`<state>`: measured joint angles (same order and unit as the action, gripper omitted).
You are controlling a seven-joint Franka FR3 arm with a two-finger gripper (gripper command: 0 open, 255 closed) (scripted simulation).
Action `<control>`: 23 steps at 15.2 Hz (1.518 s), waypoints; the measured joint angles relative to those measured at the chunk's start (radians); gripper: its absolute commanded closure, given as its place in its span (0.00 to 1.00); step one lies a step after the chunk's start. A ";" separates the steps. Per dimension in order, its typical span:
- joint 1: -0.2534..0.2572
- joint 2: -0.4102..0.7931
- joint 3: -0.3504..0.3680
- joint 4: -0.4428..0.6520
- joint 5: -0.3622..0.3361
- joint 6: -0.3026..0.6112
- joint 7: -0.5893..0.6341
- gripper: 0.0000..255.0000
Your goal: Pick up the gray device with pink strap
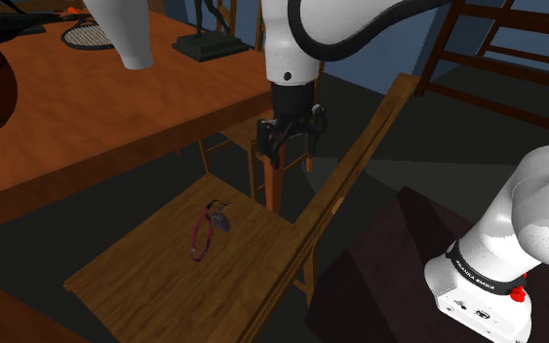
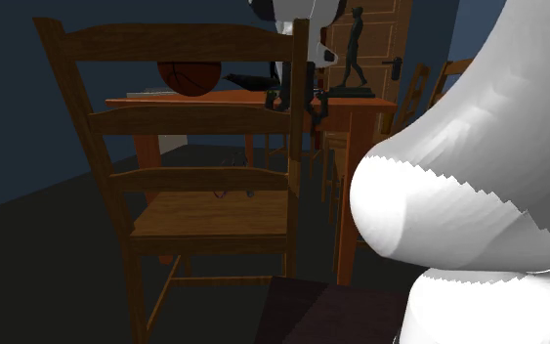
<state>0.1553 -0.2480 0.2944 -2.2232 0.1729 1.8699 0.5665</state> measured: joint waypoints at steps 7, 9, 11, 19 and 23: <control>0.035 0.238 0.073 0.166 -0.044 0.086 0.138 0.00; 0.052 0.312 0.089 0.228 -0.066 0.100 0.185 0.00; 0.068 0.382 0.097 0.284 -0.090 0.115 0.220 0.00; 0.121 0.556 0.105 0.405 -0.153 0.169 0.303 0.00; 0.125 0.576 0.103 0.386 -0.160 0.207 0.306 1.00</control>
<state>0.2806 0.3284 0.3971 -1.8376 0.0129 2.0774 0.8728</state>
